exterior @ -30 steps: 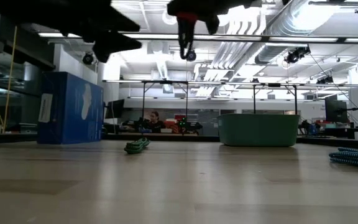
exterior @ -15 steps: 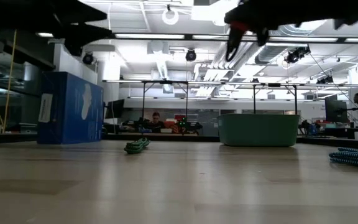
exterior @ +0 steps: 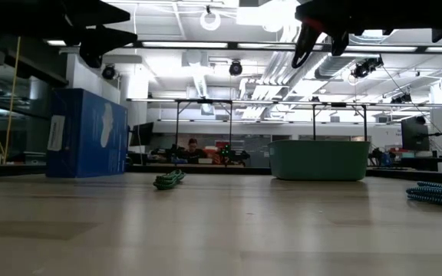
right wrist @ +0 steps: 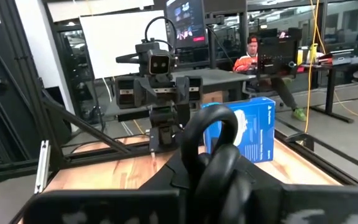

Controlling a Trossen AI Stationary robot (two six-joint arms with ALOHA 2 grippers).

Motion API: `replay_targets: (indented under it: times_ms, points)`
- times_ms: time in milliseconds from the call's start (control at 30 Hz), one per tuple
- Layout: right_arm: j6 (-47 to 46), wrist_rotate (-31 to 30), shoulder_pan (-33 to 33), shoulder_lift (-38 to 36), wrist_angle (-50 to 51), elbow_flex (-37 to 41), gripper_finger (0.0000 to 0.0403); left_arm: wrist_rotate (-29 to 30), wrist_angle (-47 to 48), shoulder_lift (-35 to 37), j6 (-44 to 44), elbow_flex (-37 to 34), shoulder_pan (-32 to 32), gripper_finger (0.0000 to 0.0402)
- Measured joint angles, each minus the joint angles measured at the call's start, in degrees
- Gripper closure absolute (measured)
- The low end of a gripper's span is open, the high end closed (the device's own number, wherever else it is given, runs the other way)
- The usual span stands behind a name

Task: Pick and place USB-C Cables
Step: Put the black charger cable into the green bin

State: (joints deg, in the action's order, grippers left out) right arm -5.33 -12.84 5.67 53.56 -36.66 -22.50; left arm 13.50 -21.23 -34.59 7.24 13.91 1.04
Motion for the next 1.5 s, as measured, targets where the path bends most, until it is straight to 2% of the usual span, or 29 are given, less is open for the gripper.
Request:
replay_targets:
  times_ms: [200,333,500,600,800,967,1233,1400,1500]
  points:
    - [-0.7,-1.2,0.0,0.0,0.4,0.0,0.0385,0.0,0.0,0.0,0.0,0.0,0.0,0.0181]
    - [-1.3,-10.5,0.1,0.8,6.4,-3.8,0.0386,0.0,0.0,0.0,0.0,0.0,0.0,0.0181]
    - [-2.4,-26.4,-1.1,6.2,19.0,-12.5,0.0386,0.0,0.0,0.0,0.0,0.0,0.0,0.0181]
    - [-5.7,-29.4,-5.6,9.8,27.4,-18.3,0.0387,0.0,0.0,0.0,0.0,0.0,0.0,0.0181]
    - [-14.3,-23.0,-17.9,16.6,51.2,-30.4,0.0387,0.0,0.0,0.0,0.0,0.0,0.0,0.0181]
    - [-14.6,-16.4,-24.9,22.9,63.9,-36.7,0.0387,0.0,0.0,0.0,0.0,0.0,0.0,0.0181]
    - [-11.3,-8.3,-30.5,32.0,66.7,-37.7,0.0387,0.0,0.0,0.0,0.0,0.0,0.0,0.0181]
    - [-11.2,-7.4,-32.7,37.0,66.9,-37.7,0.0387,0.0,0.0,0.0,0.1,0.0,0.0,0.0181]
    - [-11.1,-4.4,-33.9,39.5,67.2,-37.7,0.0387,0.0,0.0,0.0,0.1,0.0,0.0,0.0181]
